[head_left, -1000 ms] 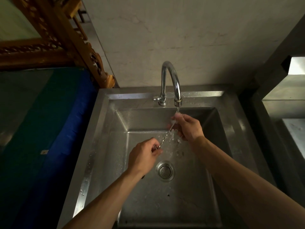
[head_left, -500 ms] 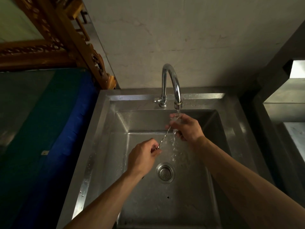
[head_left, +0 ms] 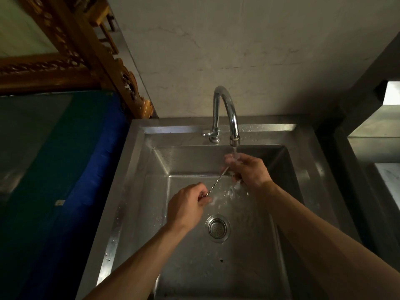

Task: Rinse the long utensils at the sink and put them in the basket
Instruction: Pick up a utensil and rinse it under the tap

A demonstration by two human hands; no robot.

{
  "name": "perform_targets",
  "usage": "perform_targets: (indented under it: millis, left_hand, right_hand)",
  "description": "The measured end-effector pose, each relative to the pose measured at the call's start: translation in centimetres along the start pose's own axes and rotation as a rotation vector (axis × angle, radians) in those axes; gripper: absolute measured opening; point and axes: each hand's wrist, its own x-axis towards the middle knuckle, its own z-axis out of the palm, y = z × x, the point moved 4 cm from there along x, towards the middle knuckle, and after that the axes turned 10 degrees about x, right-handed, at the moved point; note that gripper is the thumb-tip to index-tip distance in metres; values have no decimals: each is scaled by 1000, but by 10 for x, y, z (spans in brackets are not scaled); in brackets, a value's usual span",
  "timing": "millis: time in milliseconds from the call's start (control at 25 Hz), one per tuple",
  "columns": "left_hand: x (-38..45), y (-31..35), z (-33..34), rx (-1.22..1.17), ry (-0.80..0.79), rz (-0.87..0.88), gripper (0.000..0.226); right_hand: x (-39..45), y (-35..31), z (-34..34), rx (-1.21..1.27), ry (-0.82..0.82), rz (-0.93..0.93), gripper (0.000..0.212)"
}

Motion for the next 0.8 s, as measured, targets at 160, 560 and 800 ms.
perform_targets:
  millis: [160, 560, 800]
  left_hand:
    - [0, -1, 0, 9, 1, 3, 18]
    - [-1, -4, -6, 75, 21, 40, 18]
    - [0, -4, -21, 207, 101, 193, 12]
  right_hand:
    - [-1, 0, -5, -80, 59, -6, 19]
    - [-1, 2, 2, -51, 69, 42, 22]
    - [-4, -7, -21, -319, 153, -78, 28]
